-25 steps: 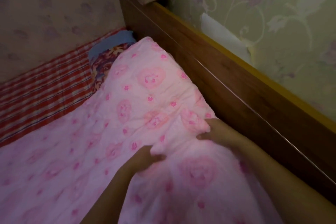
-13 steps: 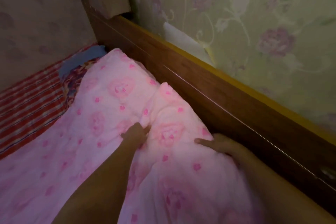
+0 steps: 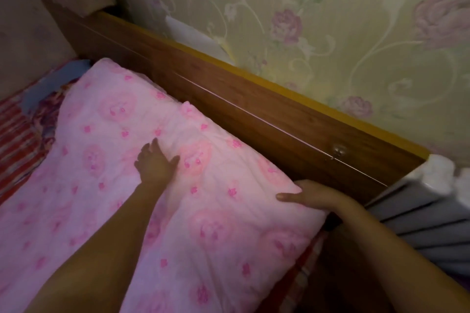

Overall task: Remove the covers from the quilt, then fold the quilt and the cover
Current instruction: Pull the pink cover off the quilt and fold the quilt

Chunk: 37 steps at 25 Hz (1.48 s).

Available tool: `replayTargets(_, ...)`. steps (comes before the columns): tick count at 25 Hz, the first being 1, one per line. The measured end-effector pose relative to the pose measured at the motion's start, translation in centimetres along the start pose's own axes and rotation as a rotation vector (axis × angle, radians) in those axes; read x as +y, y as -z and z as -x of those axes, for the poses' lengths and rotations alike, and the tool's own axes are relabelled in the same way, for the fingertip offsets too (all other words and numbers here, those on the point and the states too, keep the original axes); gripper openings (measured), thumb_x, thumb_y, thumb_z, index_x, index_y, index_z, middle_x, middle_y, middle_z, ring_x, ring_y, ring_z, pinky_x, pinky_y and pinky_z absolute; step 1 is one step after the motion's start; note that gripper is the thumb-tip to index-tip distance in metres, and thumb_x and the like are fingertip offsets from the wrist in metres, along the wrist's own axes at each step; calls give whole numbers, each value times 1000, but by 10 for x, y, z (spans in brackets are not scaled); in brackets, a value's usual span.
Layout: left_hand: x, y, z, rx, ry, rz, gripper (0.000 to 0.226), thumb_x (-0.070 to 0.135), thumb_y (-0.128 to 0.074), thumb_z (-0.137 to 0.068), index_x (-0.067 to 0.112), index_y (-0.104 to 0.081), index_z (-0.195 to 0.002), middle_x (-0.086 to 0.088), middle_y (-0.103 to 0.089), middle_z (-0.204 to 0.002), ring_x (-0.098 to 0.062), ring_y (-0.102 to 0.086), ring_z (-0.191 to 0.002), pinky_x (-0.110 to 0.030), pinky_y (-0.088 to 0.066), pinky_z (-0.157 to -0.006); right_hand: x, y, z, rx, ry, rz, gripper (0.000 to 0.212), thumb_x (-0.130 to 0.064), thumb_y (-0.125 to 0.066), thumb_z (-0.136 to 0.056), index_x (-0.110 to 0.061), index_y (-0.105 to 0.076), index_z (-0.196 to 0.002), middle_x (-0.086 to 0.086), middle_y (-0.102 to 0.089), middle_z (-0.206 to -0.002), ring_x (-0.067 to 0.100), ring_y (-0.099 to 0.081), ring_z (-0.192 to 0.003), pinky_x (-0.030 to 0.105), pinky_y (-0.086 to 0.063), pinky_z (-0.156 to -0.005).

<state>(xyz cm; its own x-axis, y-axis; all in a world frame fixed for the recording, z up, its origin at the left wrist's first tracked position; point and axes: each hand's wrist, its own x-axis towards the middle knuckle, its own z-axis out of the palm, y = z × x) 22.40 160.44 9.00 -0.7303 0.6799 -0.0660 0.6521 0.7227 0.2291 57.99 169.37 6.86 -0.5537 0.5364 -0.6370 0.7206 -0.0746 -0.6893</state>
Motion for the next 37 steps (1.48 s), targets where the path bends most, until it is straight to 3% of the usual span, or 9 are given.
replayTargets(7, 16, -96, 183, -348, -189, -79, 103, 75, -36, -81, 23, 30, -140, -6, 34, -150, -32, 24, -141, -64, 1, -109, 46, 16, 22, 145, -179, 573, 35, -40, -51, -93, -13, -62, -113, 6, -63, -114, 19, -57, -94, 28, -42, -78)
replayTargets(10, -4, -111, 227, -529, -324, -166, 112, 85, -15, -60, 20, 30, -140, -4, 38, -143, -27, 30, -136, -63, 5, -109, 46, -13, 22, 364, -340, 695, 30, -30, -39, -97, -15, -58, -116, 7, -60, -118, 23, -58, -103, 33, -47, -82)
replayTargets(13, -37, -92, 230, -554, -364, -95, 108, 83, -13, -59, 29, 11, -150, 5, 31, -145, -24, 16, -145, -57, 4, -112, 13, -49, 19, 631, -128, 887, 29, -15, -40, -94, -11, -49, -121, 13, -52, -122, 28, -55, -107, 36, -46, -82)
replayTargets(16, -100, -76, 236, -449, 87, 20, 89, 71, -39, -83, 31, 0, -151, 5, 13, -158, -26, 8, -146, -58, -4, -112, -53, -98, 8, 647, 354, 804, 43, 0, -51, -83, -7, -49, -125, 15, -50, -125, 32, -51, -108, 38, -45, -87)
replayTargets(18, -169, -77, 260, -424, 504, 87, 91, 67, -48, -83, 23, -8, -151, -4, -5, -159, -32, -8, -145, -55, -16, -111, -94, -158, -2, 433, 566, 746, 44, -1, -53, -83, -8, -50, -127, 12, -50, -127, 30, -51, -111, 35, -44, -89)
replayTargets(20, -226, -73, 292, -520, 696, 131, 83, 63, -52, -84, 14, -25, -145, -14, -28, -150, -33, -30, -136, -46, -32, -108, -117, -212, -11, 205, 695, 782, 43, -4, -54, -84, -10, -52, -126, 10, -49, -126, 29, -52, -112, 33, -43, -88)
replayTargets(26, -318, -40, 369, -520, 843, 375, 49, 40, -56, -92, 1, -55, -121, -17, -56, -127, -27, -53, -117, -29, -40, -90, -147, -355, -38, -186, 768, 982, 48, -10, -54, -86, -12, -45, -133, 10, -39, -137, 30, -49, -117, 33, -42, -94)
replayTargets(32, -351, -34, 405, -612, 940, 577, 55, 32, -63, -89, 7, -48, -136, -8, -45, -142, -22, -45, -128, -25, -38, -97, -178, -392, -71, -48, 718, 1103, 70, -17, -59, -86, -19, -25, -147, 13, -12, -156, 36, -18, -140, 42, -31, -108)
replayTargets(37, -358, -17, 410, -948, 1017, 831, 52, 32, -54, -95, 6, -44, -139, -6, -46, -142, -19, -46, -125, -35, -39, -81, -210, -363, -110, 126, 635, 1295, 77, -37, -58, -87, -20, -16, -149, 15, -6, -156, 38, -7, -143, 47, -16, -114)
